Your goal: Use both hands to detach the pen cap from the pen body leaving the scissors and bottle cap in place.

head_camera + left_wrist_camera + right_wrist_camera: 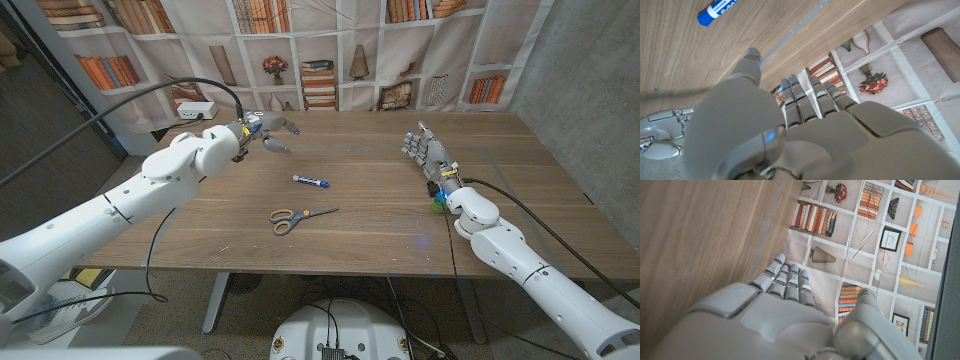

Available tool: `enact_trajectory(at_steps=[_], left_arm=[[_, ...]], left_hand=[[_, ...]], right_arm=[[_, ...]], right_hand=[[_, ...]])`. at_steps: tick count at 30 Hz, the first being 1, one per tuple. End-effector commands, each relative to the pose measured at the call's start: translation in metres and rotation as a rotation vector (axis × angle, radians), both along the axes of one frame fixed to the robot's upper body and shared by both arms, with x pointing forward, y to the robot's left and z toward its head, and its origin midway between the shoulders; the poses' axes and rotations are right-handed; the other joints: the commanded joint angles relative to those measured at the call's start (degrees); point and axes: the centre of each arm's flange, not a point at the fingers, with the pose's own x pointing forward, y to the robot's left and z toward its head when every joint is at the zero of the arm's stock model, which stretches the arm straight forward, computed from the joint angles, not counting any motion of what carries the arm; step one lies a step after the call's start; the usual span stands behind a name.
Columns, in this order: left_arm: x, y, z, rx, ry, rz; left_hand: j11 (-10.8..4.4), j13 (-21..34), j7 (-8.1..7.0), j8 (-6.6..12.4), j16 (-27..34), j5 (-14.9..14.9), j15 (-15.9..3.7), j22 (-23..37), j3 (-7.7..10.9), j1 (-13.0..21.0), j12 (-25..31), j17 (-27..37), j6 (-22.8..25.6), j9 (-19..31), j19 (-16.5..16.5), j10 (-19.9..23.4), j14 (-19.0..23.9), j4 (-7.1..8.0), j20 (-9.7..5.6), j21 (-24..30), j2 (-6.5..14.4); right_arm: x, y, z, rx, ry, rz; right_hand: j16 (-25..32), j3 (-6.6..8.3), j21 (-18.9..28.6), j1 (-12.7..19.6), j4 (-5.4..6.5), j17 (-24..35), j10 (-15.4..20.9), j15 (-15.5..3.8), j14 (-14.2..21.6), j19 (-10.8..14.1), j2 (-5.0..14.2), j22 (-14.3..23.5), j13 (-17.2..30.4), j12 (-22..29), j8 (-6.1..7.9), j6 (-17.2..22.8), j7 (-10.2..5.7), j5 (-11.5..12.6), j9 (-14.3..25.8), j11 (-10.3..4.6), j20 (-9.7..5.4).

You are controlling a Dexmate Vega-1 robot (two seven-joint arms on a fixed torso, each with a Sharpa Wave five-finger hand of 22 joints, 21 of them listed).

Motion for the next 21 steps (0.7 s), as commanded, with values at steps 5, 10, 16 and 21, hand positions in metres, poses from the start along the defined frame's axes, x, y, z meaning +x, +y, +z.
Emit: enact_trajectory(at_steps=[5,10,16,21], left_arm=[[0.015,-0.017,0.017,0.16,0.148,0.01],[0.021,-0.023,0.018,0.195,0.176,0.024],[0.031,-0.031,0.013,0.234,0.211,0.053],[0.035,-0.034,0.008,0.25,0.197,0.049]], left_hand=[[0.01,0.3,0.49,-0.32,0.0,0.4,-6.45,0.1,0.33,0.7,-0.3,-0.1,0.0,0.1,-0.3,0.5,0.0,-0.19,-1.97,0.2,0.1],[0.09,0.4,0.59,-0.49,0.0,0.4,-6.47,0.1,0.33,0.9,-0.4,-0.1,0.0,0.2,-0.5,0.5,0.0,-0.21,-1.8,0.2,0.1],[-0.54,0.5,-0.56,-1.5,-0.1,0.4,-6.52,0.1,0.35,1.3,-1.0,-0.1,-1.7,0.3,-0.5,-0.4,-0.2,-0.14,-1.1,0.5,0.4],[-1.33,0.5,-1.79,-1.58,0.1,0.4,-6.96,0.1,0.39,1.8,-1.1,-0.1,-1.5,0.4,-0.3,-0.3,0.2,-0.25,-0.71,0.6,0.4]], right_arm=[[0.0,-0.002,0.0,-0.002,-0.002,0.003],[0.0,-0.003,0.0,-0.001,-0.004,0.002],[0.0,-0.005,-0.002,0.01,0.002,0.001],[-0.001,-0.005,-0.003,0.009,0.002,0.0]], right_hand=[[-0.2,0.07,-0.1,0.7,-0.23,0.2,0.7,0.17,0.5,0.4,-0.03,0.3,0.1,0.1,-0.06,0.6,-0.14,-0.2,0.3,0.13,-1.38],[-0.2,0.06,-0.2,0.7,-0.23,0.2,0.8,0.2,0.6,0.4,-0.02,0.3,0.1,0.1,-0.09,0.6,-0.15,-0.2,0.3,0.17,-1.35],[-0.2,0.04,-0.2,0.7,-0.23,0.2,0.8,0.2,0.6,0.5,-0.01,0.3,0.1,0.1,-0.1,0.7,-0.19,-0.2,0.3,0.19,-1.34],[-0.3,0.03,-0.2,0.7,-0.24,0.2,0.9,0.15,0.6,0.5,-0.01,0.3,0.1,0.1,-0.12,0.7,-0.2,-0.2,0.3,0.15,-1.34]])
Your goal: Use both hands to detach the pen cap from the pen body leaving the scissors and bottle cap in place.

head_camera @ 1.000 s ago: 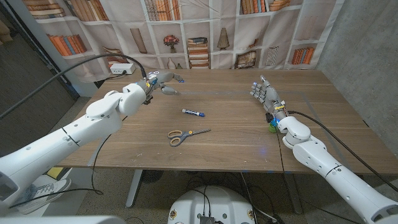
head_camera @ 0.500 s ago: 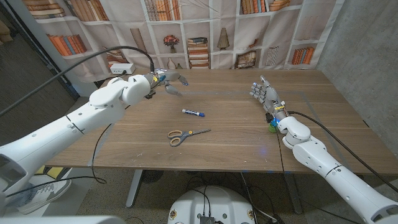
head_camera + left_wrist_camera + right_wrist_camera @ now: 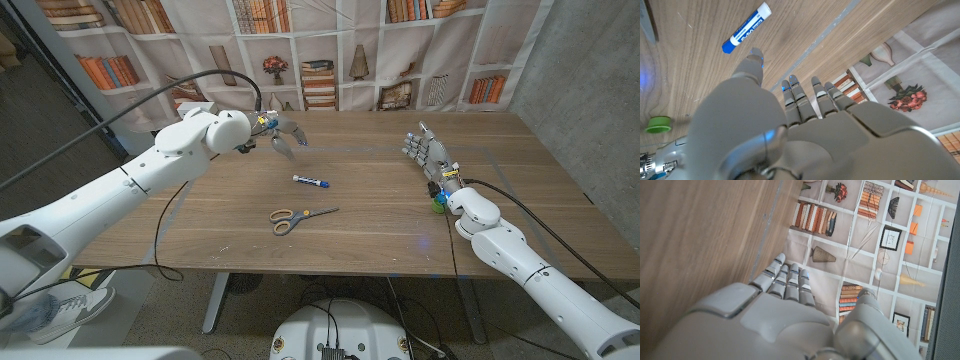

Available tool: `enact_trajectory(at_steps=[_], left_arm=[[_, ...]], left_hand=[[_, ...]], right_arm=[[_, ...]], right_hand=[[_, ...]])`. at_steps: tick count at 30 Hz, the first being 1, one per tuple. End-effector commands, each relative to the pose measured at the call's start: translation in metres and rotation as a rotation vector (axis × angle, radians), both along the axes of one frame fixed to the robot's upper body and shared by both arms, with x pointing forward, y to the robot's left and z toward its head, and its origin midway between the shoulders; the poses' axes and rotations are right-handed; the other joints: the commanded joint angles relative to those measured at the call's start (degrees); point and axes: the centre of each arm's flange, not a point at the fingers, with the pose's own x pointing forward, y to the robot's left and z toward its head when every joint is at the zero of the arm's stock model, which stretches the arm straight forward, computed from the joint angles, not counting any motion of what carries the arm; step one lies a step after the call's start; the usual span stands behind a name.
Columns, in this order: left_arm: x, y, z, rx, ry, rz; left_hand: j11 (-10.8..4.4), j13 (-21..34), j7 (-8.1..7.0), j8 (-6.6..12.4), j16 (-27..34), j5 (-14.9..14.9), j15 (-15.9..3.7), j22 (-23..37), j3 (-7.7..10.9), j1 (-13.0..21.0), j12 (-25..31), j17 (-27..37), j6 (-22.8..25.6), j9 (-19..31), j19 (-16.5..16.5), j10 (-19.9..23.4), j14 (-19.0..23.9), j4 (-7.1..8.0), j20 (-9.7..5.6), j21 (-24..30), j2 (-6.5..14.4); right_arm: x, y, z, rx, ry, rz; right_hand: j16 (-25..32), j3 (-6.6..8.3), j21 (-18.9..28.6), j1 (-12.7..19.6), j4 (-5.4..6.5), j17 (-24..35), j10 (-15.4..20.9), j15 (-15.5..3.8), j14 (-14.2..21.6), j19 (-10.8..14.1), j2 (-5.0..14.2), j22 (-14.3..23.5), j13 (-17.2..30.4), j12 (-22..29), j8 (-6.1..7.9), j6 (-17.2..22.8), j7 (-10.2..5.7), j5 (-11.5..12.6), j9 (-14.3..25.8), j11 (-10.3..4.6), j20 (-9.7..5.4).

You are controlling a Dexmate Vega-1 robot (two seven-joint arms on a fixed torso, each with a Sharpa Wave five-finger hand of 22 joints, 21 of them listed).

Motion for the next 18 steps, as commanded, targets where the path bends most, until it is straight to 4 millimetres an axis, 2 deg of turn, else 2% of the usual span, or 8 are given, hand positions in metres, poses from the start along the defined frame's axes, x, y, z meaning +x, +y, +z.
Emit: enact_trajectory(at_steps=[1,5,12,18], left_arm=[[0.015,-0.014,-0.004,0.074,0.027,0.018],[0.017,-0.017,-0.009,0.104,0.024,0.02],[0.018,-0.021,-0.019,0.152,0.005,0.004],[0.021,-0.021,-0.028,0.147,0.008,-0.01]], left_hand=[[-0.89,0.2,-1.06,-0.2,0.1,0.4,-6.89,0.1,0.39,0.9,-0.2,0.1,0.4,0.3,0.0,0.5,0.1,-0.27,-0.33,0.4,0.0],[-1.07,0.3,-1.38,-0.35,0.0,0.5,-6.58,0.1,0.38,1.0,-0.3,0.1,0.2,0.4,-0.1,0.5,0.0,-0.14,0.04,0.4,0.2],[-1.29,0.3,-3.27,-0.48,0.1,0.5,-7.04,0.1,-0.36,0.8,-0.5,0.1,0.4,0.5,0.0,0.4,0.2,-0.05,0.12,0.5,-0.7],[-1.32,0.4,-3.46,-0.19,0.2,0.6,-7.32,0.1,-0.61,0.7,-0.3,0.2,1.2,0.6,0.3,1.1,0.7,0.08,0.14,0.6,-0.9]], right_arm=[[0.0,-0.003,-0.001,0.007,0.003,-0.001],[0.0,-0.002,-0.001,-0.002,0.0,0.0],[0.0,-0.001,-0.002,0.001,0.006,0.003],[0.0,0.0,-0.003,-0.004,0.006,0.003]], right_hand=[[0.0,0.02,-0.2,0.7,-0.24,0.2,0.4,0.19,0.6,0.3,-0.01,0.2,0.1,0.1,-0.13,0.4,0.11,-0.2,0.3,0.01,-1.19],[-0.1,0.02,-0.3,0.7,-0.24,0.2,0.4,0.2,0.6,0.3,0.01,0.2,0.1,0.0,-0.15,0.4,0.07,-0.2,0.3,-0.06,-1.22],[-0.1,0.0,-0.3,0.7,-0.25,0.2,0.5,0.1,0.6,0.4,0.01,0.2,0.1,0.0,-0.18,0.4,0.07,-0.2,0.3,0.01,-1.21],[-0.1,-0.01,-0.3,0.7,-0.25,0.2,0.5,0.24,0.6,0.4,0.01,0.1,0.1,0.0,-0.2,0.4,0.0,-0.3,0.3,0.02,-1.16]])
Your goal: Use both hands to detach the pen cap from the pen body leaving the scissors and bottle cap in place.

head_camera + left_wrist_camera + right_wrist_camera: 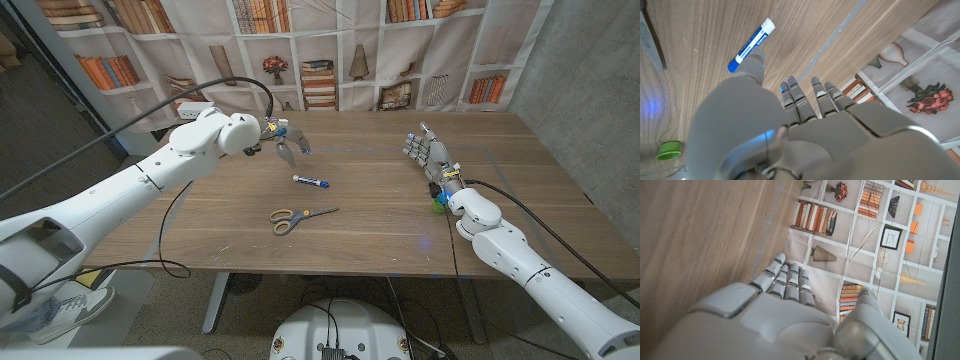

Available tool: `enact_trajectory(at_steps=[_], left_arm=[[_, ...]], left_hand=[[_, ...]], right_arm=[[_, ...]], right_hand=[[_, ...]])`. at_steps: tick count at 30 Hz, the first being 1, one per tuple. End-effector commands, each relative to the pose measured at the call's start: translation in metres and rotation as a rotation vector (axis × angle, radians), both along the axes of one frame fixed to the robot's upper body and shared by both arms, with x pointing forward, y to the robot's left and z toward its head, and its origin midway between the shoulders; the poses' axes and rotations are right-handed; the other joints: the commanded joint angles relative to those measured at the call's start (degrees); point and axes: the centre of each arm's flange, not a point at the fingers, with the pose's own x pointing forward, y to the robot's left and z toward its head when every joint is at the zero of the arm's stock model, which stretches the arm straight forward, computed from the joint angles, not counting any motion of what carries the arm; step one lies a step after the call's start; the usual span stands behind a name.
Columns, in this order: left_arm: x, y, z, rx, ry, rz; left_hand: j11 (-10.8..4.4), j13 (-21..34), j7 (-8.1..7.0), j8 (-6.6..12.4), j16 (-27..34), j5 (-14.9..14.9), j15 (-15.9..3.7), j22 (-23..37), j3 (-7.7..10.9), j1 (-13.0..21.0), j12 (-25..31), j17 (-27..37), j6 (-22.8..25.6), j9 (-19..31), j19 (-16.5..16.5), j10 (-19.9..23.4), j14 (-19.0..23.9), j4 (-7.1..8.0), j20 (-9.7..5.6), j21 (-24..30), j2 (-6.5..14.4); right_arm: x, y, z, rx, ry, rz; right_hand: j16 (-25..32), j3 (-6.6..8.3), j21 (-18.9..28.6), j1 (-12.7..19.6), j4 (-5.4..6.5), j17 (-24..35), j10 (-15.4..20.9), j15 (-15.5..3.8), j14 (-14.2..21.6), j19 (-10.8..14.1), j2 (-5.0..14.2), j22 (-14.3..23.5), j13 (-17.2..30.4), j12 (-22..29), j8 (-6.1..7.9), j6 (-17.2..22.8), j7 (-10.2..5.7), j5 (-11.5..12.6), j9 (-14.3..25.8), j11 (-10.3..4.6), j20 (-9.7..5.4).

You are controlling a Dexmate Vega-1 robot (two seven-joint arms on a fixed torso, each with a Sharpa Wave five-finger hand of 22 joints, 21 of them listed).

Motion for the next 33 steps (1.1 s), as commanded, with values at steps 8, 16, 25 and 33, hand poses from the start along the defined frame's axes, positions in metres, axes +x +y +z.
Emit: enact_trajectory(at_steps=[8,16,25,33], left_arm=[[0.011,-0.009,-0.028,0.05,0.008,-0.019],[0.017,-0.013,-0.038,0.061,-0.008,-0.016],[0.021,-0.02,-0.051,0.083,0.006,-0.012],[0.024,-0.017,-0.061,0.052,0.009,-0.013]], left_hand=[[-0.08,0.1,-0.37,0.03,0.2,0.5,-7.15,0.1,-0.52,-0.2,-0.3,0.2,-0.1,0.3,1.1,0.2,0.9,0.29,0.99,0.9,-0.6],[-0.11,0.1,-0.81,0.22,0.3,0.6,-7.24,0.1,-0.54,-0.1,-0.4,0.2,0.6,0.3,1.7,0.1,1.4,0.41,1.45,1.1,-0.4],[-0.11,0.1,-1.1,0.32,0.4,0.6,-7.15,0.1,-0.52,0.0,-0.4,0.3,1.1,0.3,1.9,0.3,1.8,0.5,1.64,1.1,-0.1],[-0.09,0.1,-0.79,0.71,0.6,0.7,-6.98,0.2,-0.39,0.3,-0.3,0.3,2.5,0.3,3.1,1.0,2.7,0.63,1.72,1.4,0.4]], right_arm=[[0.001,0.003,-0.001,-0.006,0.009,0.003],[0.001,0.002,-0.003,0.0,0.011,0.0],[0.001,0.001,-0.003,-0.014,0.015,0.004],[0.003,0.001,-0.005,-0.02,0.03,0.0]], right_hand=[[-0.1,-0.02,-0.4,0.7,-0.25,0.2,0.6,-0.12,0.4,0.4,0.05,0.2,0.1,-0.1,-0.23,0.4,0.01,-0.3,0.3,0.03,-1.11],[-0.1,-0.04,-0.5,0.7,-0.26,0.3,0.6,-0.12,0.4,0.4,0.06,0.2,0.2,-0.1,-0.25,0.5,0.0,-0.3,0.3,-0.02,-1.1],[-0.1,-0.06,-0.5,0.7,-0.26,0.3,0.7,-0.05,0.6,0.5,0.08,0.2,0.2,-0.1,-0.26,0.6,-0.01,-0.3,0.3,0.03,-1.05],[-0.1,-0.05,-0.5,0.8,-0.29,0.3,0.8,-0.06,0.6,0.6,0.13,0.2,0.2,-0.1,-0.26,0.6,-0.04,-0.3,0.3,0.03,-1.02]])
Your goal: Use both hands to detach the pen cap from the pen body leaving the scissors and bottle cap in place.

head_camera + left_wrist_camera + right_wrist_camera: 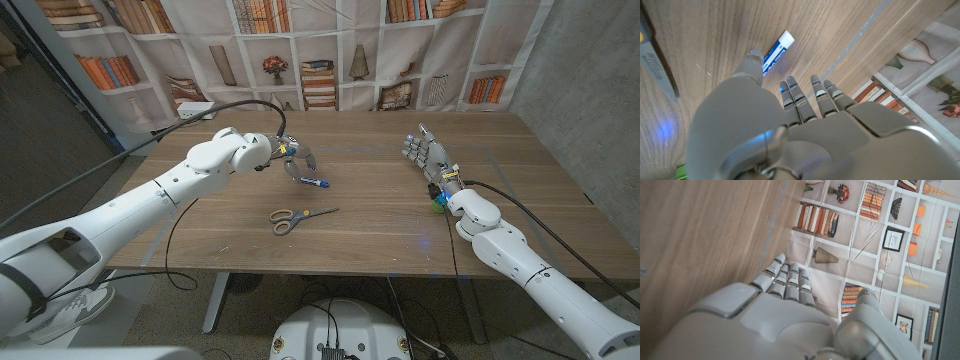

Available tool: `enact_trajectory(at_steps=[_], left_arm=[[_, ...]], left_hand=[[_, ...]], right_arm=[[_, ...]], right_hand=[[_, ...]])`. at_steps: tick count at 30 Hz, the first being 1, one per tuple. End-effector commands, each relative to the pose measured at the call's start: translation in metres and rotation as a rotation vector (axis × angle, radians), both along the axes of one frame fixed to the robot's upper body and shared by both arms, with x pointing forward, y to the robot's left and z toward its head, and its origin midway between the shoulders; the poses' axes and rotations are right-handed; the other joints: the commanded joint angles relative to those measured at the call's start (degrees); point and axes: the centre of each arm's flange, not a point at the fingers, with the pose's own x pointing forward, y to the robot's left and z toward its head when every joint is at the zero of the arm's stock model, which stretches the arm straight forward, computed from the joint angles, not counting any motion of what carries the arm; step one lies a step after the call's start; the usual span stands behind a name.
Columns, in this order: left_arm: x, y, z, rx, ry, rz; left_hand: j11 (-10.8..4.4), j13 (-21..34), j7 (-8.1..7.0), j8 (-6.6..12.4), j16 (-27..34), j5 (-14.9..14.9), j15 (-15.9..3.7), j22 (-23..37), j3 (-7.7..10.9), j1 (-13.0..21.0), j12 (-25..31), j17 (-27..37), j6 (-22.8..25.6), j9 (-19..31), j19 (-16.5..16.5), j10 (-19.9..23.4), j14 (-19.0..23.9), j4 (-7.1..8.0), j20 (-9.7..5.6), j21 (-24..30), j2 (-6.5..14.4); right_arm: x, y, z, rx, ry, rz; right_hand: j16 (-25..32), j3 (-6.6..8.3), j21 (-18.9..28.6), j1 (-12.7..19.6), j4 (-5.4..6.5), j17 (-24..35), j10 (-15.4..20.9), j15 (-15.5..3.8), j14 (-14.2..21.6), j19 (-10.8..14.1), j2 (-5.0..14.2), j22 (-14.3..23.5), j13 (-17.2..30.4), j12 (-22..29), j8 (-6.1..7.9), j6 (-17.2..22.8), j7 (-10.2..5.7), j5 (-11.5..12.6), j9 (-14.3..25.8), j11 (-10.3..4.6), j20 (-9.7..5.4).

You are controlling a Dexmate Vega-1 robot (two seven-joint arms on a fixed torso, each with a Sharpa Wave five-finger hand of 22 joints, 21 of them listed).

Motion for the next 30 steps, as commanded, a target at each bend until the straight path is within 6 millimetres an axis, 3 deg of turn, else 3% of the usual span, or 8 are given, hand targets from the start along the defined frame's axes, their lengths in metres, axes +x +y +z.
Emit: enact_trajectory(at_steps=[1,8,15,25,30], left_arm=[[0.005,0.0,-0.015,-0.024,0.002,-0.002],[0.007,0.0,-0.019,-0.062,0.003,-0.02],[0.008,0.0,-0.019,-0.09,-0.006,-0.026],[0.011,-0.003,-0.024,-0.11,0.0,-0.016],[0.011,-0.006,-0.027,-0.099,-0.003,-0.005]], left_hand=[[0.01,0.1,-0.07,0.84,0.6,0.2,-7.08,0.2,0.15,0.5,0.3,0.3,2.1,0.0,1.3,1.4,1.6,0.09,-0.09,0.6,0.6],[-0.07,0.0,-1.04,2.3,0.9,0.3,-7.43,0.1,-0.36,0.0,1.0,0.3,7.3,-0.3,3.1,5.5,4.4,0.57,-0.86,0.9,0.7],[-0.09,0.0,-1.14,2.47,0.9,0.3,-7.22,0.1,-0.58,-0.3,1.1,0.4,8.5,-0.4,3.9,6.8,5.1,0.82,-0.46,1.0,0.8],[-0.02,-0.1,-0.4,1.37,0.4,0.5,-6.93,0.1,-0.73,-0.3,0.2,0.4,7.0,-0.5,4.2,6.3,4.9,0.95,1.18,0.8,1.0],[-0.03,-0.2,1.15,1.36,0.3,0.5,-7.14,0.1,-0.59,0.2,0.1,0.4,7.5,-0.5,4.4,6.6,5.2,0.74,1.54,0.7,1.2]], right_arm=[[0.002,-0.001,-0.002,-0.01,0.019,-0.002],[0.001,-0.002,-0.002,-0.02,0.017,-0.005],[-0.001,-0.003,-0.002,-0.019,0.019,-0.007],[0.0,-0.004,-0.006,-0.015,0.031,-0.004],[0.001,-0.004,-0.006,-0.017,0.033,-0.003]], right_hand=[[-0.1,-0.05,-0.2,0.8,-0.3,0.3,0.6,0.0,0.6,0.6,0.13,0.1,0.2,-0.2,-0.06,0.6,-0.07,0.0,0.3,-0.19,-1.04],[-0.1,-0.07,-0.2,0.8,-0.3,0.3,0.6,-0.07,0.7,0.7,0.13,0.1,0.2,-0.2,-0.08,0.6,-0.09,0.0,0.3,-0.17,-1.06],[-0.1,-0.09,-0.2,0.8,-0.31,0.3,0.7,-0.02,0.7,0.8,0.14,0.1,0.2,-0.2,-0.11,0.7,-0.05,-0.1,0.4,-0.18,-1.09],[-0.1,-0.14,-0.3,0.8,-0.31,0.3,0.9,-0.02,0.8,0.9,0.14,0.1,0.2,-0.2,-0.14,0.7,-0.08,-0.1,0.4,-0.24,-1.05],[-0.1,-0.17,-0.3,0.7,-0.31,0.3,0.9,-0.01,0.8,0.9,0.13,0.1,0.2,-0.2,-0.16,0.7,-0.1,-0.1,0.4,-0.29,-1.04]])
